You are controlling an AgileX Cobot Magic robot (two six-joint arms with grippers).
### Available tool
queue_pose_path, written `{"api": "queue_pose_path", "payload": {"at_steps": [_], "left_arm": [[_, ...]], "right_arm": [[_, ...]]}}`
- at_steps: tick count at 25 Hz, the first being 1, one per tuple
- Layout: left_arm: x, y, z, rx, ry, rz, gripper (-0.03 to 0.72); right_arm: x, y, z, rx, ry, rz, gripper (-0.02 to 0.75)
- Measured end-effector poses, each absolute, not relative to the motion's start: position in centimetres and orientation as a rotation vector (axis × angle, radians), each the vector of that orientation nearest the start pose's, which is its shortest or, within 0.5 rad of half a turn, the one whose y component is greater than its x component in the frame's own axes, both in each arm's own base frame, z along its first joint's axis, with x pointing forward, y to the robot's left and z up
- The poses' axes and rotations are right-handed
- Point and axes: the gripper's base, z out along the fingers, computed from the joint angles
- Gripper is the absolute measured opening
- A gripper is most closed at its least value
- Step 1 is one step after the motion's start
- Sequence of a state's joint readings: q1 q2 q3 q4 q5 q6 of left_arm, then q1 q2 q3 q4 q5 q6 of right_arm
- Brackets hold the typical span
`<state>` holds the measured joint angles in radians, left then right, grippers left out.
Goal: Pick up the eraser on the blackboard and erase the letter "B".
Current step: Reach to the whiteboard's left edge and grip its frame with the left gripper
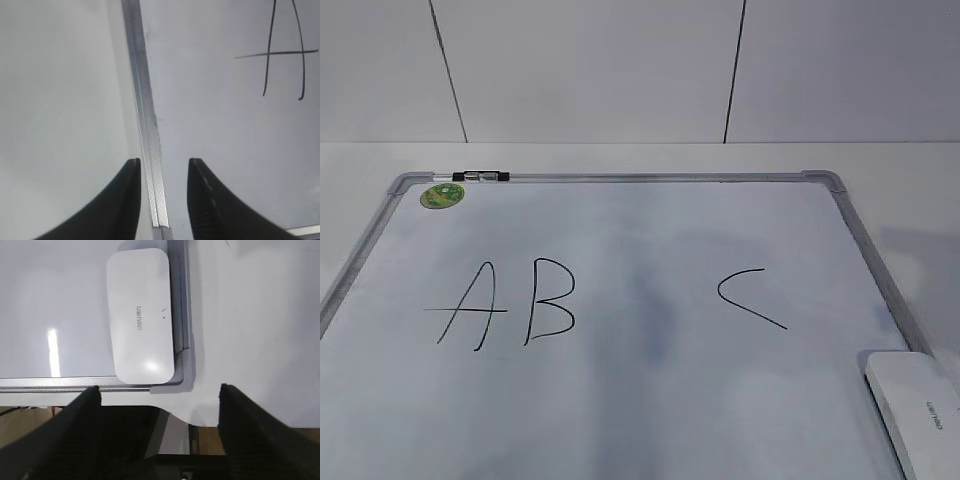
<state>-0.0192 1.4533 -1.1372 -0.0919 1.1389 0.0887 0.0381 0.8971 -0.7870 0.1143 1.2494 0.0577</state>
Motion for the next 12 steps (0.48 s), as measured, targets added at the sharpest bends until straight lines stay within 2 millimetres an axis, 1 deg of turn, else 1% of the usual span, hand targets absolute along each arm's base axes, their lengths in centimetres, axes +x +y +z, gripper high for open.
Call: {"api": "queue_pose_path", "payload": {"at_steps": [3,6,9,12], "left_arm": [[29.8,-1.3,27.1,0.140,2.967,-0.110,0.239],[32.1,-1.3,25.4,0.163,3.004,-0.102,0.237],[33.7,-1.3,23.7,0.179,3.032,-0.095,0.237],[34.8,-1.2,22.2,0.190,3.063,-0.080,0.237]], "right_arm": [[13.1,1.5,29.8,0.056,2.843,0.182,0.573],[13.1,1.5,29.8,0.056,2.840,0.182,0.573],[13.0,1.5,29.8,0.055,2.835,0.183,0.573],[13.0,1.5,29.8,0.055,2.836,0.182,0.573]]}}
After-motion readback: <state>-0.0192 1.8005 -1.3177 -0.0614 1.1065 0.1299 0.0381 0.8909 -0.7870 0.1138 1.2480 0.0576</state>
